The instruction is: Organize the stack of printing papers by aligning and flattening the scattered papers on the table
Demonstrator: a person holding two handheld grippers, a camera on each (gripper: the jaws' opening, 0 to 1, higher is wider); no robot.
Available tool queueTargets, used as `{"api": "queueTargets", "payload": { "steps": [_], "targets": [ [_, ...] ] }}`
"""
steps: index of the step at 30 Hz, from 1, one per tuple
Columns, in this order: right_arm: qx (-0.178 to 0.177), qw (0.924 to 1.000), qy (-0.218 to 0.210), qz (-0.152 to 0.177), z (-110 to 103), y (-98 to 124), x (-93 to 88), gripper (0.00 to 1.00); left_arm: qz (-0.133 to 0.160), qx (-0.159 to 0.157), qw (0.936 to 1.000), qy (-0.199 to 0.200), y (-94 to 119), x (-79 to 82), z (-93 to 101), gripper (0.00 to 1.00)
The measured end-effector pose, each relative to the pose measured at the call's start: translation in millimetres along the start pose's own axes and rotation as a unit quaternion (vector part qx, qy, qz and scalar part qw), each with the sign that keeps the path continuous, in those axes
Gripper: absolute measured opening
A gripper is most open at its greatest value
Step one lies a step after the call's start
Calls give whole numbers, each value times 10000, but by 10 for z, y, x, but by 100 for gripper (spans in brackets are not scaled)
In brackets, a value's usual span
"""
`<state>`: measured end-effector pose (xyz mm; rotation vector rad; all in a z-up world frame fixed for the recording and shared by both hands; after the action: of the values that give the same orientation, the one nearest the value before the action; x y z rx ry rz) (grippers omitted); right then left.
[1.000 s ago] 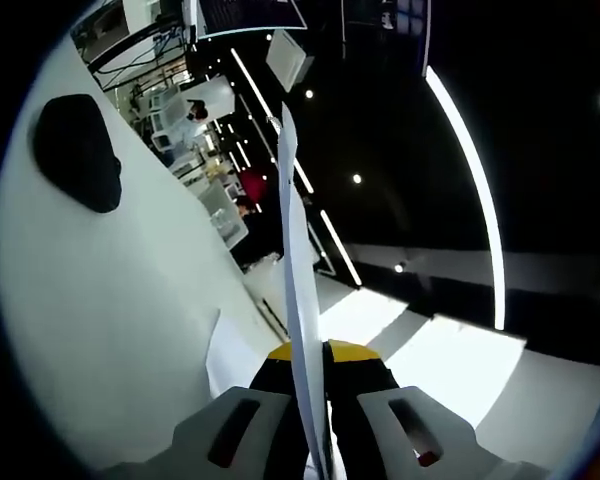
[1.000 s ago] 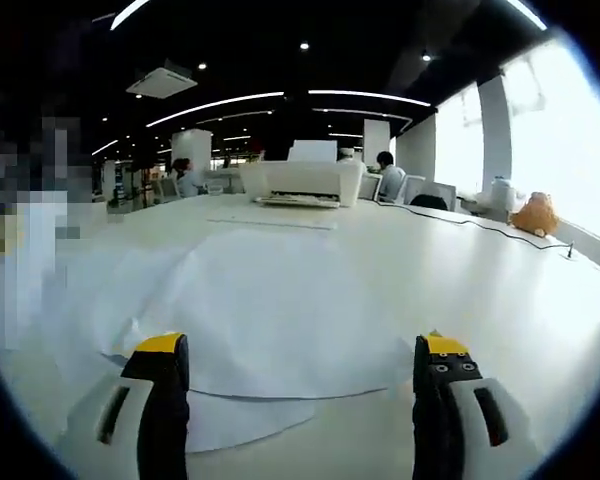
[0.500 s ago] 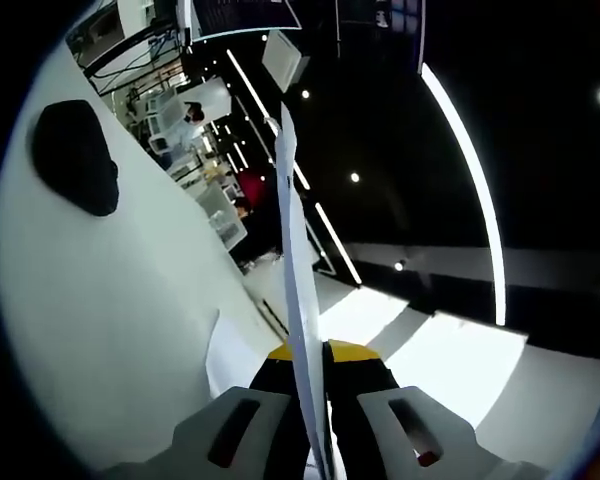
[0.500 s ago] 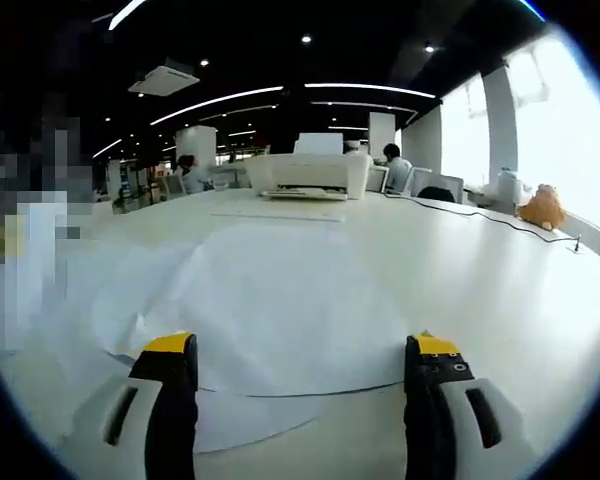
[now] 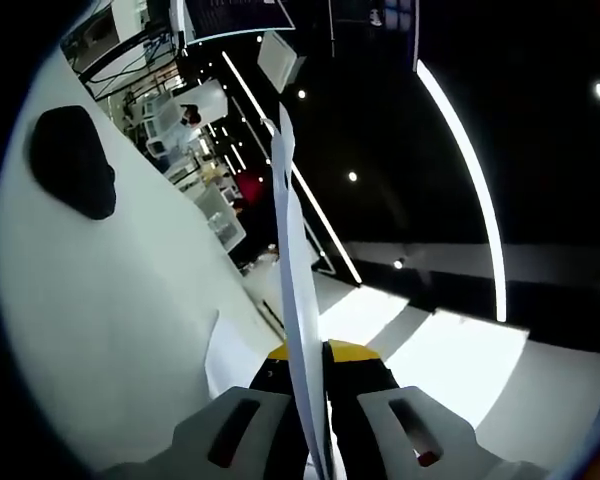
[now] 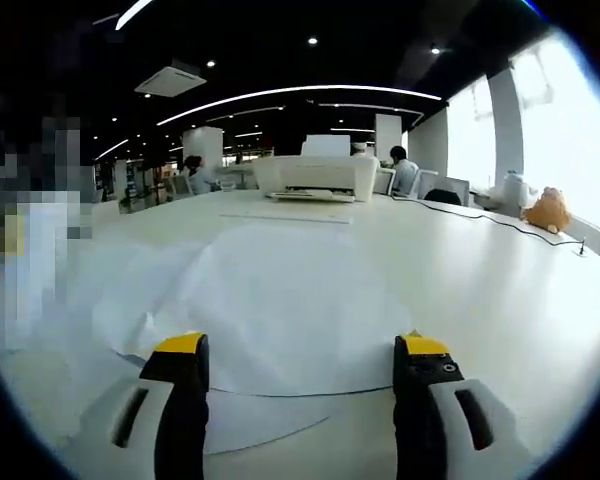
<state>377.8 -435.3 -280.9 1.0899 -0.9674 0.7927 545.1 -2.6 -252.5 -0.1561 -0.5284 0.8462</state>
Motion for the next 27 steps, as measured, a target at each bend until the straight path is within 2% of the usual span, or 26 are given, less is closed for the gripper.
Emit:
{"api": "queueTargets", "payload": {
  "steps": [7, 13, 19, 27],
  "targets": [
    [84, 10000, 31, 18, -27, -4, 4, 64, -42, -8, 10000, -5, -5, 10, -24, 6],
    [243, 9996, 100, 43, -50, 9, 10, 48, -45, -27, 10000, -14, -4, 12, -26, 6],
    [350, 9993, 134, 62, -69, -4, 16, 42, -35, -46, 10000, -34, 0, 11, -23, 6],
    [565, 9981, 234, 104, -100, 1, 23, 25, -66, -41, 9999, -80, -3, 7, -27, 6]
  ]
}}
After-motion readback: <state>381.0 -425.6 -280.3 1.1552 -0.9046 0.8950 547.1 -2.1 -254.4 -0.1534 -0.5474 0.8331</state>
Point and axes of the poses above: the point that each gripper's makers call its tool centre point, and the gripper's own axes: y roughly backward along the fingers, z roughly to its right, x roughly out of its top, the point moved 9 cm from there along y, roughly backward along the fingers, and after that the axes turned 10 degrees about y, right-handed, at the moved point
